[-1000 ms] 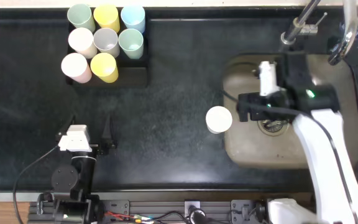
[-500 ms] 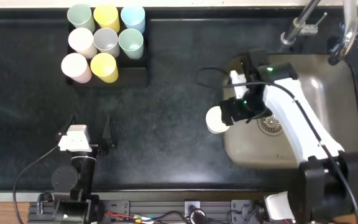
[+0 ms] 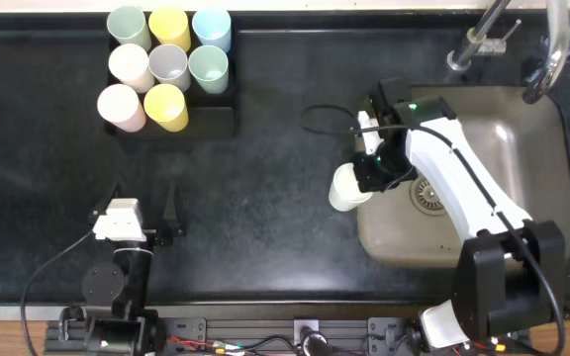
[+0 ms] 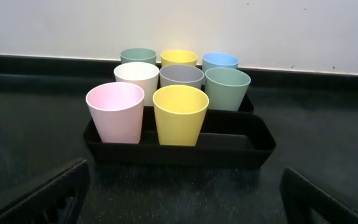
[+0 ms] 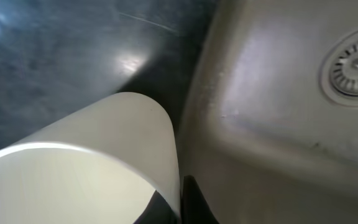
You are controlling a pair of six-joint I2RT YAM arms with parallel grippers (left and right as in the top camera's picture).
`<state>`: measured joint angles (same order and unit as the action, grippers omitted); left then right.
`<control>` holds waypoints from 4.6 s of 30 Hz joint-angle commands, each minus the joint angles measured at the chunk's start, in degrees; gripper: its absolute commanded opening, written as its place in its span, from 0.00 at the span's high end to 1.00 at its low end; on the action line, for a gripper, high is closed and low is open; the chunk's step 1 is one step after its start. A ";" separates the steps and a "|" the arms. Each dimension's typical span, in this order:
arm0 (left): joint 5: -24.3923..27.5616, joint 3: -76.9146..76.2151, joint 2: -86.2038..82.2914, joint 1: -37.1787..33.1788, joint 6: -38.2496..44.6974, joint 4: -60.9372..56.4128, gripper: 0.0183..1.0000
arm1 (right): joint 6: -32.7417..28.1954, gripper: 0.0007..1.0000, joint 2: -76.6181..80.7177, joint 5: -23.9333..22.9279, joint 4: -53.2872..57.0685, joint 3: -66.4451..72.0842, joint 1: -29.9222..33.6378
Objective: Store Cups
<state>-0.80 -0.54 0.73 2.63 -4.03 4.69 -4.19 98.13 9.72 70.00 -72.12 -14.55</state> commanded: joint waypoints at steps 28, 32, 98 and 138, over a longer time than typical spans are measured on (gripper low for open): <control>0.74 0.09 -0.57 0.22 0.83 0.15 0.00 | 25.07 0.96 21.86 -0.76 -1.42 -53.05 -21.27; 0.74 0.09 -0.57 0.22 0.83 0.15 0.00 | 27.04 0.96 25.38 -2.34 -3.32 -53.09 -22.43; 0.74 0.09 -0.57 0.22 0.85 0.15 0.00 | 37.66 0.77 35.28 -6.10 -10.05 -53.07 -25.27; 0.74 0.09 -0.57 0.22 0.83 0.15 0.00 | -0.52 0.00 -44.54 -10.27 -14.14 -3.74 2.10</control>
<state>-0.75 -0.54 0.73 2.63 -4.03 4.71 -3.70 62.26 -3.20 58.28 -82.54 -14.61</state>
